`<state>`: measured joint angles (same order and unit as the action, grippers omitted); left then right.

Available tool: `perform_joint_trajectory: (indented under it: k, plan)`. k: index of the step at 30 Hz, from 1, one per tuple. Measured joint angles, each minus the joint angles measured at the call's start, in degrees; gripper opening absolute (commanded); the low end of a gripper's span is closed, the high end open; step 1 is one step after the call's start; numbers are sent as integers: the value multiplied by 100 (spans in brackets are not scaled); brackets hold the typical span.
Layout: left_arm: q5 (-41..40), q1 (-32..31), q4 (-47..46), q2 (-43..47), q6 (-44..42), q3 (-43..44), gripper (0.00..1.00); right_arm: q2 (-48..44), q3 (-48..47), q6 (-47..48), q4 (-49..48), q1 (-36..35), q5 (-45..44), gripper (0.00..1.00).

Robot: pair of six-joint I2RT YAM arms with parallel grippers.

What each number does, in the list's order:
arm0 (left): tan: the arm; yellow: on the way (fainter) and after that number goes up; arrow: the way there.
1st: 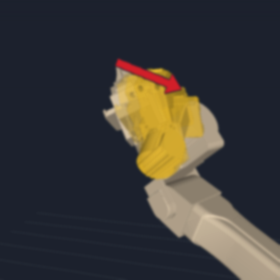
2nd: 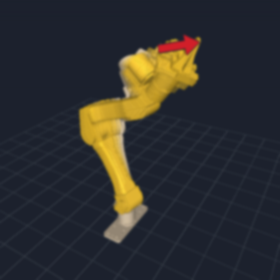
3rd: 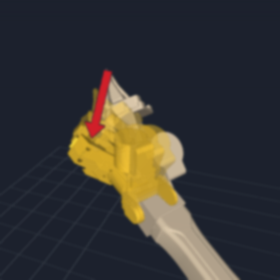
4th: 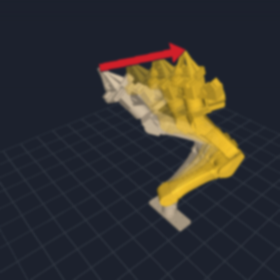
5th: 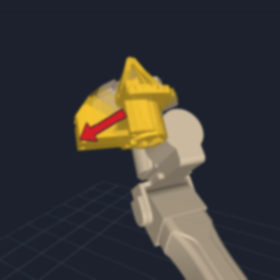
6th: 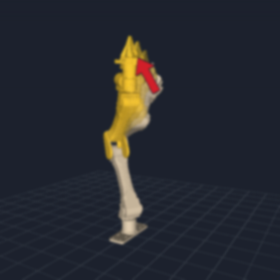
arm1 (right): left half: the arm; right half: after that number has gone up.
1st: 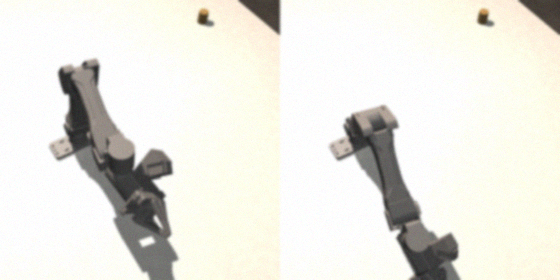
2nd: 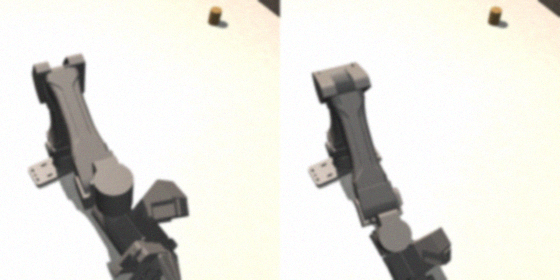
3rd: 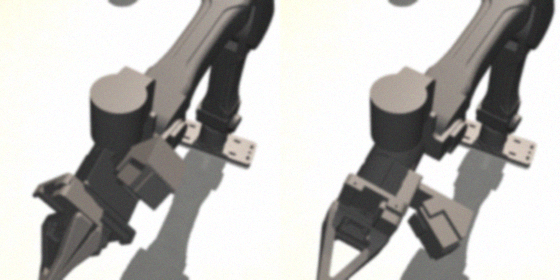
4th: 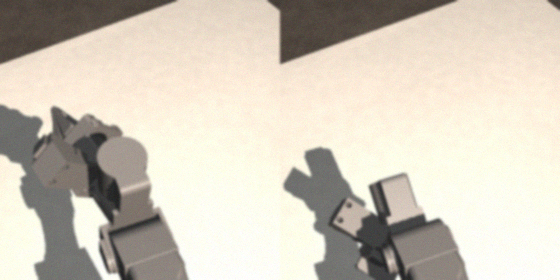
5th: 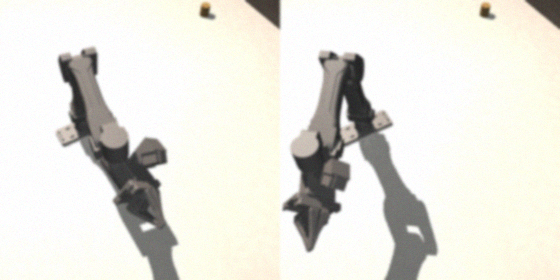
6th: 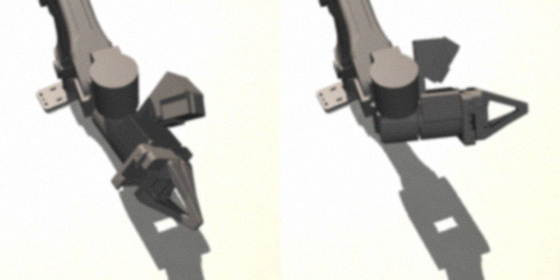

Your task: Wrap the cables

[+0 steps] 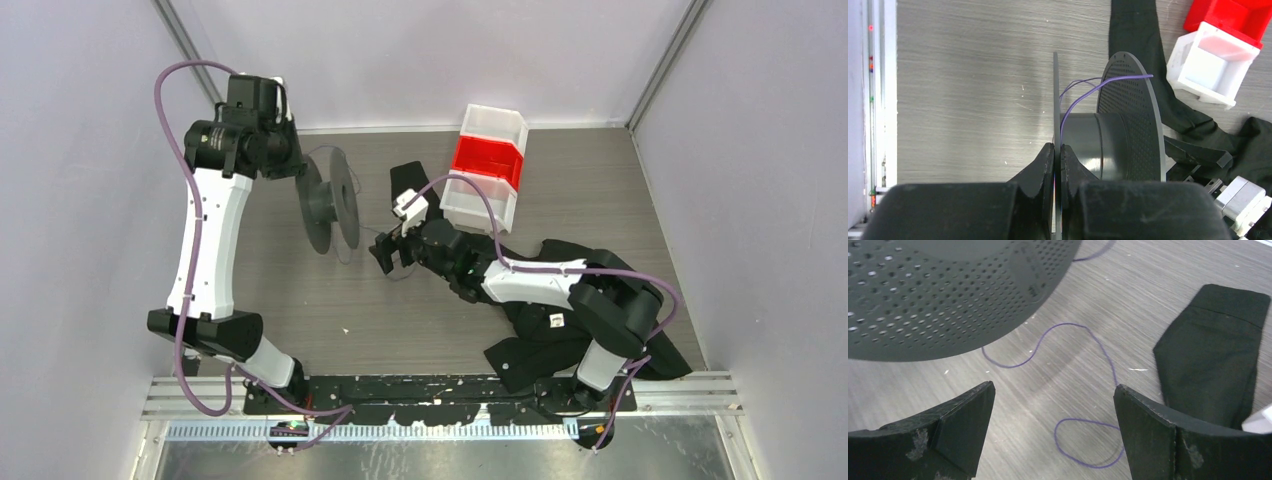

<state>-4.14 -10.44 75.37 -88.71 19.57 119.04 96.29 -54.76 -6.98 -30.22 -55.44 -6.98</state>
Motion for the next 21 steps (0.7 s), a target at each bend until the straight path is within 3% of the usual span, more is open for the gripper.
perform_joint_trajectory:
  k: [6,16,21]
  plan:
    - [-409,0,229,-70,286,79,0,164,0,74,129,66,-605,95]
    - [-774,0,232,-101,420,35,0,162,0,-341,177,415,-699,95]
    - [-625,0,-688,376,254,-1373,0,160,2,-437,203,407,-715,95]
